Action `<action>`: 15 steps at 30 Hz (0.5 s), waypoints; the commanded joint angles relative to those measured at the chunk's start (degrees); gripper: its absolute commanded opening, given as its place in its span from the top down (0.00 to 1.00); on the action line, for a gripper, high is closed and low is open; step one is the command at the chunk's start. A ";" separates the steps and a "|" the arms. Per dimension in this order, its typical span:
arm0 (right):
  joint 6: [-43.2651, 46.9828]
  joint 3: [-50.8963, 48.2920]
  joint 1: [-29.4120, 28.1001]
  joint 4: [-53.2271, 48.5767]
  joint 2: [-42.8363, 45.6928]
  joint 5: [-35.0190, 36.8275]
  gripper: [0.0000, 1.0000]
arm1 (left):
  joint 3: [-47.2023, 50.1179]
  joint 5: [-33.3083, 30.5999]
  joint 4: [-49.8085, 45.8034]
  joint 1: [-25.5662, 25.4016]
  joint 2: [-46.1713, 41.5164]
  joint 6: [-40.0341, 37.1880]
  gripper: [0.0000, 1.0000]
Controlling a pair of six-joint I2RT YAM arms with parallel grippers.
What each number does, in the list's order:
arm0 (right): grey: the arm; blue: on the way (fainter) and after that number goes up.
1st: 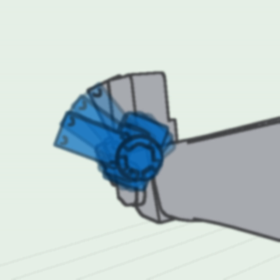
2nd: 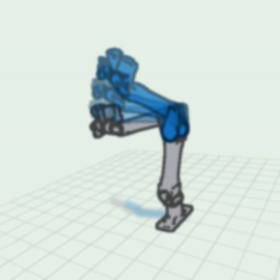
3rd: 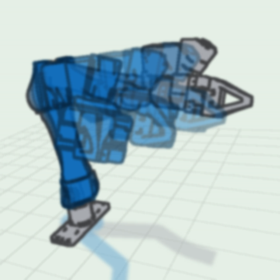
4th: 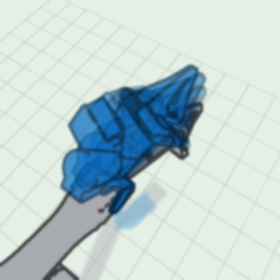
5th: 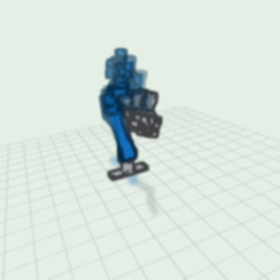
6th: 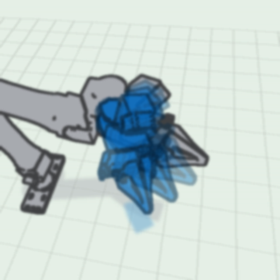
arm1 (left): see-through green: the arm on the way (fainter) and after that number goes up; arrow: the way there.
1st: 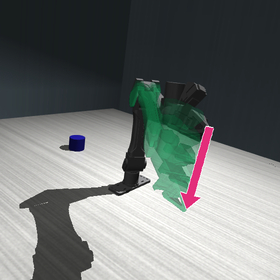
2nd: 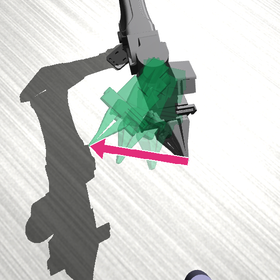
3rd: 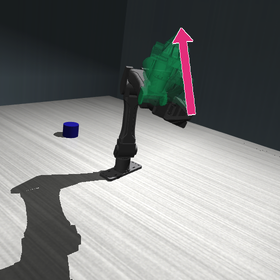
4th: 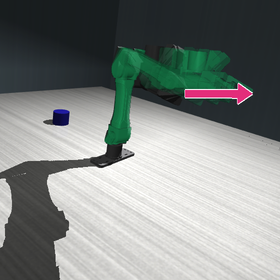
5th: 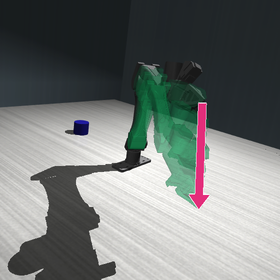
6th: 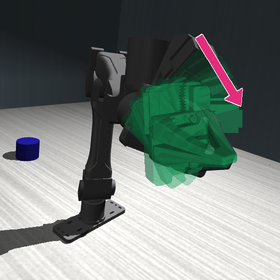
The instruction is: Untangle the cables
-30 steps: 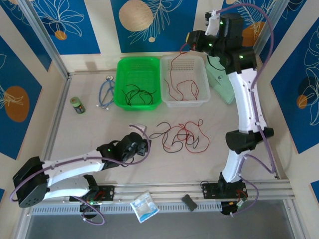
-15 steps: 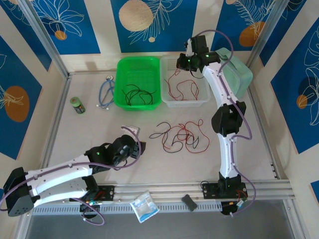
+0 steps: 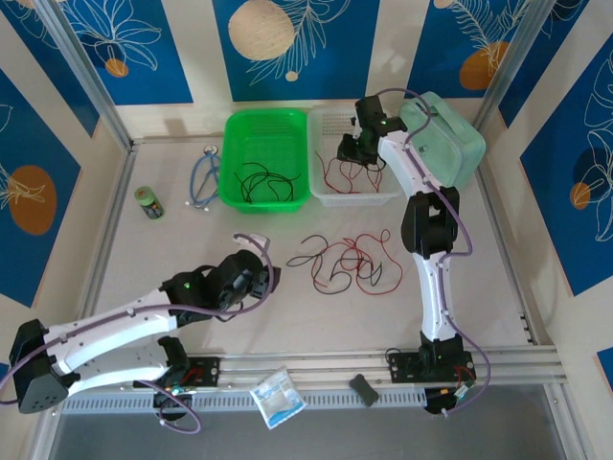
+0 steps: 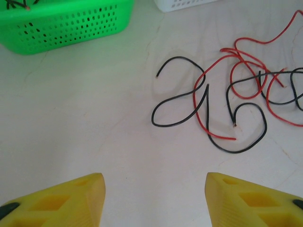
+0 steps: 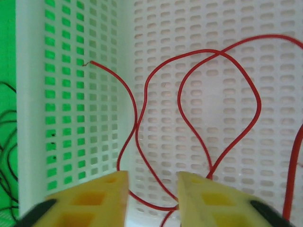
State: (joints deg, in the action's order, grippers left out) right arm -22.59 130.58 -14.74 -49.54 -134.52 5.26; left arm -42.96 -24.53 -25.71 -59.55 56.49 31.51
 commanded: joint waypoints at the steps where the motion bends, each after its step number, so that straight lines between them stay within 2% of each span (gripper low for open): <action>1: 0.96 -0.40 -0.63 -1.00 1.18 0.37 0.57 | -4.99 -1.09 -5.71 -0.52 3.01 0.27 0.40; 9: 0.79 -4.87 -1.03 -0.09 6.85 0.10 0.35 | -17.49 4.31 -13.39 0.53 15.84 1.67 0.38; 15: 1.23 -10.67 -1.47 1.34 14.66 0.27 0.20 | -25.24 9.27 -14.68 1.54 24.65 -2.42 0.41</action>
State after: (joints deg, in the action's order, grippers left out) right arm -21.96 121.38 -15.64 -49.01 -126.19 5.65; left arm -64.84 -19.03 -37.56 -58.50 78.98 31.75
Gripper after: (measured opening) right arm 0.790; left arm 0.590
